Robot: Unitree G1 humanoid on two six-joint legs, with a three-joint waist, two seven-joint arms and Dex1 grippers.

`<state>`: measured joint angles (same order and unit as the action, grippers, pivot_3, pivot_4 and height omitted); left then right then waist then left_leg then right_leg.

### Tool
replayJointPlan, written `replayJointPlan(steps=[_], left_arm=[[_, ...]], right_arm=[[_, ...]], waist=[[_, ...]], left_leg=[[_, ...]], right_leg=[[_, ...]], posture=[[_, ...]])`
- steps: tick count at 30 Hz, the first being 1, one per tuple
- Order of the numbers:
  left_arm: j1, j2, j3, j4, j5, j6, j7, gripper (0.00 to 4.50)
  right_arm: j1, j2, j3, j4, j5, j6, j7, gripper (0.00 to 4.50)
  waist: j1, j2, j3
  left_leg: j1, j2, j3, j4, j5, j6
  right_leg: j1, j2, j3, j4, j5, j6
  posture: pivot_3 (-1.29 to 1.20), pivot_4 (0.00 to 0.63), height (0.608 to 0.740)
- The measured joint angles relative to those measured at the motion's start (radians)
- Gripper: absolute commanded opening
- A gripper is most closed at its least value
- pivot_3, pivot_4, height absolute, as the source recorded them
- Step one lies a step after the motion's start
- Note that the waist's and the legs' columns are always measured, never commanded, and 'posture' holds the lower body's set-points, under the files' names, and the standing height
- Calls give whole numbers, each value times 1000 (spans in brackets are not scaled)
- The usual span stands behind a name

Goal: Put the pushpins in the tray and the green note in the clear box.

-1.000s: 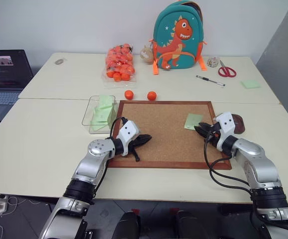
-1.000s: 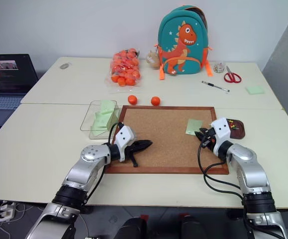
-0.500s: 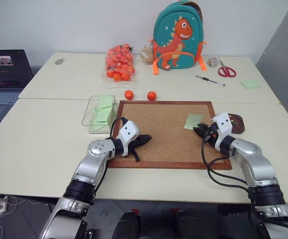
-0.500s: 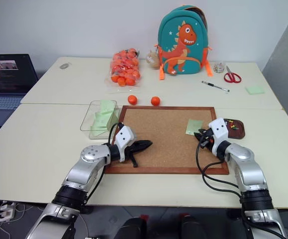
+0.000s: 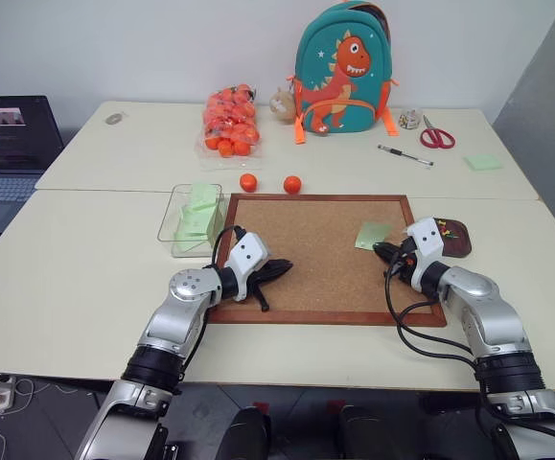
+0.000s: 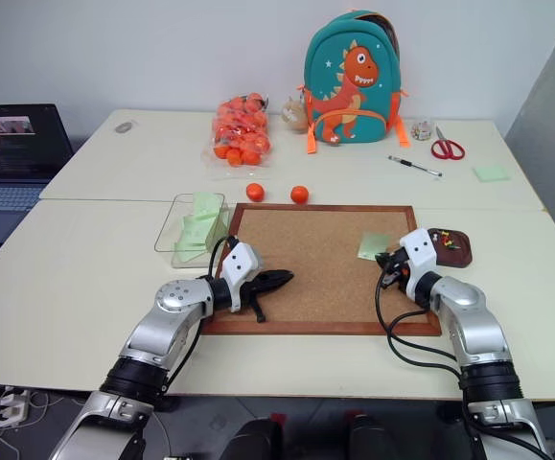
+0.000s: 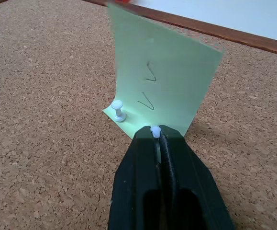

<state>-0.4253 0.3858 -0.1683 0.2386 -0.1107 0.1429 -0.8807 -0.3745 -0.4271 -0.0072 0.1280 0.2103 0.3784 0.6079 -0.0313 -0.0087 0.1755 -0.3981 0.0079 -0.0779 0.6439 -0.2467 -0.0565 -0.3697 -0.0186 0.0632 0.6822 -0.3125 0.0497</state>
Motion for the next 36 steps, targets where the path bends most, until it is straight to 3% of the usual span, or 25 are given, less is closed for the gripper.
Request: replayJointPlan(steps=[14, 27, 36], left_arm=[[1, 2, 1, 6, 0, -7, 0, 0], [-1, 1, -1, 28, 0, -21, -5, 0], [3, 5, 1, 26, 0, -20, -4, 0]], right_arm=[[7, 41, -39, 2, 40, 0, -19, 60], [51, 43, -97, -173, 104, 5, -40, 60], [153, -68, -206, -222, 86, 26, -89, 60]], waist=[[-1, 0, 0], [-1, 1, -1], [-1, 5, -4]], left_leg=[[0, 0, 0, 0, 0, 0], [0, 0, 0, 0, 0, 0], [1, 0, 1, 0, 0, 0]], right_leg=[[0, 0, 0, 0, 0, 0], [0, 0, 0, 0, 0, 0], [0, 0, 1, 0, 0, 0]], posture=[[0, 150, 740], [0, 150, 740], [0, 150, 740]])
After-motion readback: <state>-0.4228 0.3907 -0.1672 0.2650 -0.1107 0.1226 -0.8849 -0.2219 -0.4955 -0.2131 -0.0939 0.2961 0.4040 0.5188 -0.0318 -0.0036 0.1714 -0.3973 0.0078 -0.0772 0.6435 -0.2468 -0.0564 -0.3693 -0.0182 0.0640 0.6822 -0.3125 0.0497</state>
